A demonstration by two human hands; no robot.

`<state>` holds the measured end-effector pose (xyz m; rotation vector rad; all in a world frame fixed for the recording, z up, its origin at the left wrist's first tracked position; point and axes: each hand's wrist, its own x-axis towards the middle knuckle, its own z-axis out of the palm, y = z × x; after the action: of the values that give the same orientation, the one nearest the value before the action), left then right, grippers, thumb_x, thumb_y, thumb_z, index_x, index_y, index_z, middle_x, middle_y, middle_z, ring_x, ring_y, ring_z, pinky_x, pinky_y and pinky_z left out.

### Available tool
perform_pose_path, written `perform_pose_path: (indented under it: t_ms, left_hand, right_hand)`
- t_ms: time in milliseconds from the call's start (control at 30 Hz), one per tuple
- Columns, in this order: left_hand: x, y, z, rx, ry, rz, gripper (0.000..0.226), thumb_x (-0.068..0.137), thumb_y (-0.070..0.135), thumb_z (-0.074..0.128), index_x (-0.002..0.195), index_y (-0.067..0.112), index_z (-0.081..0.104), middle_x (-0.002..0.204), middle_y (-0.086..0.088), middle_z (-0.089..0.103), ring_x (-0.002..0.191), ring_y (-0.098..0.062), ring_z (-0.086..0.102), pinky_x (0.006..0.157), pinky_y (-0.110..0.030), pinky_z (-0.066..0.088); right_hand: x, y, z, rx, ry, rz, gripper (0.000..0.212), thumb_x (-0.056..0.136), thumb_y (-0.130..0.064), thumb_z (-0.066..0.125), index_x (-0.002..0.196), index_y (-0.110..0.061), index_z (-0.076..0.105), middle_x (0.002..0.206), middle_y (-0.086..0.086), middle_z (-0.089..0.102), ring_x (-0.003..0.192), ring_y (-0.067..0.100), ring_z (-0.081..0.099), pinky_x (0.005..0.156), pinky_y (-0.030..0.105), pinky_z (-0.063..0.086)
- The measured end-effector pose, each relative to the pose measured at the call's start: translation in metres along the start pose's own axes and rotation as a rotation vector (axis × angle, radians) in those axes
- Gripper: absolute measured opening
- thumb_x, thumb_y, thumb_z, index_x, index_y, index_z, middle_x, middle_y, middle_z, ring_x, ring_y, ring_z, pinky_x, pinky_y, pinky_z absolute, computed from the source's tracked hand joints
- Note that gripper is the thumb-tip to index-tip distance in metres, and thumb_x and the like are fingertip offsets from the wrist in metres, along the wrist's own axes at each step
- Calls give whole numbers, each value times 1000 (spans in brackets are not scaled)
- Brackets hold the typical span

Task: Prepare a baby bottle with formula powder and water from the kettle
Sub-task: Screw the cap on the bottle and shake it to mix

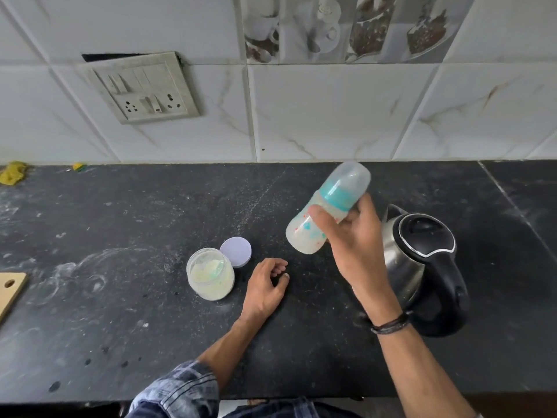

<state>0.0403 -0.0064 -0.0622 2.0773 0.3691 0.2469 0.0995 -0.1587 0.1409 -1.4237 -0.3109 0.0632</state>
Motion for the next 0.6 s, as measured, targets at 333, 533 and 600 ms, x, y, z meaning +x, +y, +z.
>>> perform_pose_path:
  t_ms: [333,533,600]
  left_hand:
    - [2,-2,0,-12,-8,16,22,88,20,67,107,30,66,100,19,64,98,-3,61,85,-14,48]
    - [3,-3,5,-6,-1,10,23,87,16,68,105,30,66,98,19,64,95,-6,61,83,-12,46]
    - [4,-3,5,-14,-9,16,23,87,19,67,106,32,66,98,21,64,96,-5,61,83,-11,46]
  right_hand:
    - [8,-3,-10,-65,-2,11,55,78,-47,86,121,-26,59,108,-7,77,101,15,75,90,52,61]
    - [15,1,-22,-224,-148,96,60,72,-54,84,120,-30,56,109,-11,77,101,12,75,92,50,61]
    - [6,2,-16,-63,-53,34,55,80,-44,84,125,-27,56,112,-8,76,105,15,74,94,53,59]
